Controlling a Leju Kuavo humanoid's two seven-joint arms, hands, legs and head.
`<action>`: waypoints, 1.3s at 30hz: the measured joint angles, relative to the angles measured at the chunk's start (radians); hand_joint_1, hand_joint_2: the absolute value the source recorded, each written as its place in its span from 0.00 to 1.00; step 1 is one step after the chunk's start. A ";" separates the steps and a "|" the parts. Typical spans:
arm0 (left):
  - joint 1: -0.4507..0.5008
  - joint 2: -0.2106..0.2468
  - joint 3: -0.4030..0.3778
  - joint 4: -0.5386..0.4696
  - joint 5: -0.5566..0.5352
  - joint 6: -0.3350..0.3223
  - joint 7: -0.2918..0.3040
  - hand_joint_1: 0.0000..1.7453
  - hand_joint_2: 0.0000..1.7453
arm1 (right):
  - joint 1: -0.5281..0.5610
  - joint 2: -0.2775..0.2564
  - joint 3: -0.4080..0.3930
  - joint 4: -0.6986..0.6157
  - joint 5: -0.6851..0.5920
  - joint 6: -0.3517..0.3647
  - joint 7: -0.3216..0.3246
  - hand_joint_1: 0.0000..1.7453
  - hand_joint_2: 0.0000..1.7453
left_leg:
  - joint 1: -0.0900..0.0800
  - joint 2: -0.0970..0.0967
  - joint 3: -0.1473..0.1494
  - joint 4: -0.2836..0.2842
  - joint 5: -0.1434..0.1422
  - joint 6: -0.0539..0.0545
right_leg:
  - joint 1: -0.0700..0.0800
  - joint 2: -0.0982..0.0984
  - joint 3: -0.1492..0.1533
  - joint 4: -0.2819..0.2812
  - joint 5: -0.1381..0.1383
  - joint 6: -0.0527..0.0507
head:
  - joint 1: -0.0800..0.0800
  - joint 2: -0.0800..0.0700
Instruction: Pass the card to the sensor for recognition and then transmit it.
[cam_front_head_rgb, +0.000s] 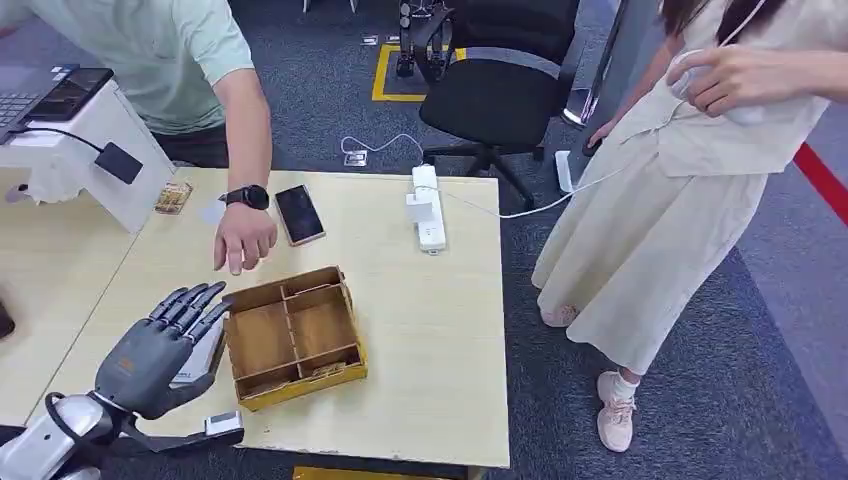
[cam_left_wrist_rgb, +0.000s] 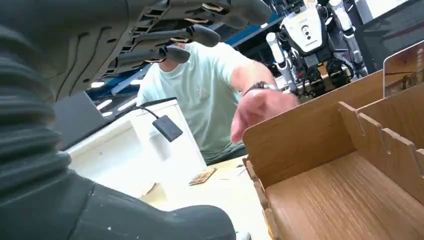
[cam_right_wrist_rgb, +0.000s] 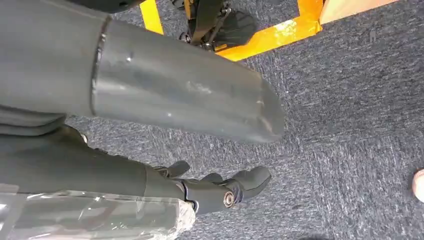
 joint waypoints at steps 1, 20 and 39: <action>0.009 0.001 0.005 -0.005 0.000 0.000 0.001 0.00 1.00 | 0.000 0.000 -0.002 -0.002 0.000 0.000 -0.001 0.00 0.00 | 0.000 0.000 0.000 0.000 0.000 0.000 | 0.000 0.000 0.000 0.000 0.000 0.000 | 0.000 0.000; 0.085 0.013 0.064 -0.058 0.005 0.016 0.017 0.00 1.00 | 0.004 0.000 -0.019 -0.008 -0.001 0.002 -0.009 0.00 0.00 | 0.000 0.000 0.000 0.000 0.000 0.000 | 0.000 0.000 0.000 0.000 0.000 0.000 | 0.000 0.000; 0.136 0.013 0.078 -0.082 -0.003 0.044 0.016 0.00 1.00 | 0.004 0.000 -0.033 -0.013 0.006 0.001 -0.014 0.00 0.00 | 0.000 0.000 0.000 0.000 0.000 0.000 | 0.000 0.000 0.000 0.000 0.000 0.000 | 0.000 0.000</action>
